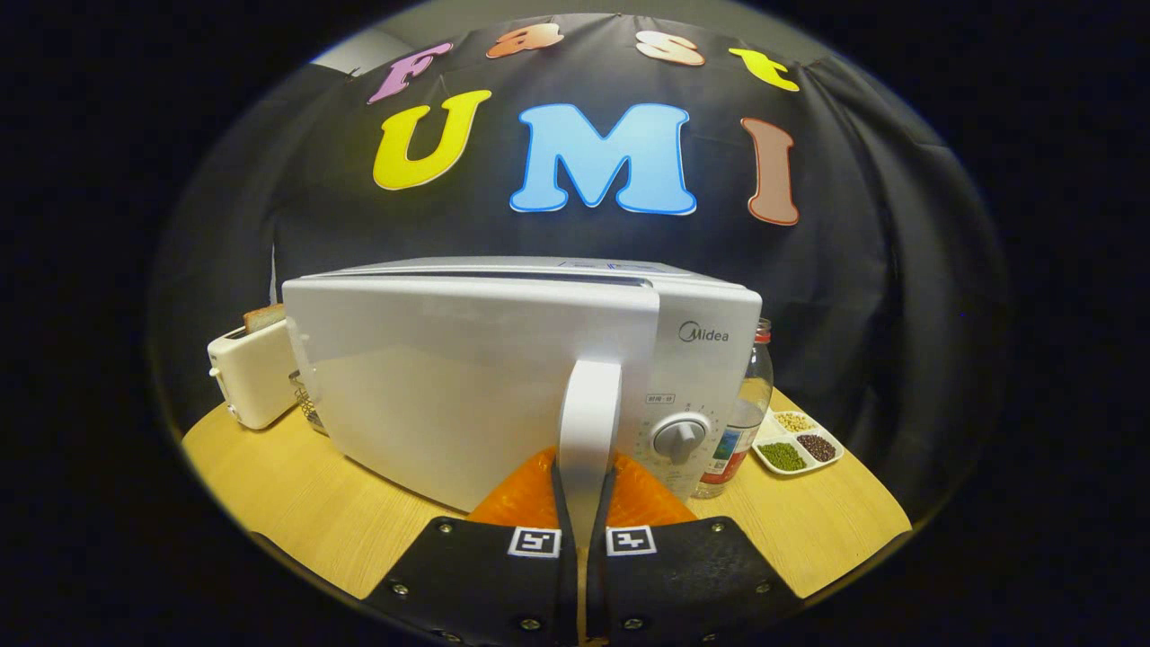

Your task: Open the microwave, put the food inside, and close the microwave door.

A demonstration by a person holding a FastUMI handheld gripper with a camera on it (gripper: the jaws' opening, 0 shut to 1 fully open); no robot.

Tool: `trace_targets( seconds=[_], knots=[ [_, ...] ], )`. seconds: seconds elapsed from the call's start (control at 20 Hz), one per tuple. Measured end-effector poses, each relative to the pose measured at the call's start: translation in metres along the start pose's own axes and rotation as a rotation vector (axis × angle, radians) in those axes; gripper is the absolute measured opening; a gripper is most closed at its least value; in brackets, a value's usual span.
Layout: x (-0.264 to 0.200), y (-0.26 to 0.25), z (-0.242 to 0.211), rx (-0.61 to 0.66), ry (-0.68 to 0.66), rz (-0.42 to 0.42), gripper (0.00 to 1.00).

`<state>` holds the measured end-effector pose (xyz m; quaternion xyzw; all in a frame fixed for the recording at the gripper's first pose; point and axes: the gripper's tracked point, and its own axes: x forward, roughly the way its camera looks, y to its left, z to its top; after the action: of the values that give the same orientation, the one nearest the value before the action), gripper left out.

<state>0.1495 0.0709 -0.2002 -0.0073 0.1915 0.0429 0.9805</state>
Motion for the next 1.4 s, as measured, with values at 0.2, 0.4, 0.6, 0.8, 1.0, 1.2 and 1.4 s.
trace_targets(
  seconds=[0.2, 0.4, 0.6, 0.8, 1.0, 1.2, 1.4],
  knots=[
    [-0.027, 0.014, -0.008, 0.017, 0.032, 0.009, 0.04],
    [-0.056, 0.031, -0.017, 0.02, 0.038, 0.017, 0.05],
    [-0.08, 0.048, -0.025, 0.023, 0.063, 0.036, 0.11],
    [-0.104, 0.07, -0.032, 0.011, 0.079, 0.067, 0.13],
    [-0.127, 0.095, -0.041, -0.013, 0.082, 0.11, 0.16],
    [-0.147, 0.121, -0.048, -0.045, 0.087, 0.144, 0.19],
    [-0.165, 0.148, -0.059, -0.066, 0.101, 0.186, 0.19]
  ],
)
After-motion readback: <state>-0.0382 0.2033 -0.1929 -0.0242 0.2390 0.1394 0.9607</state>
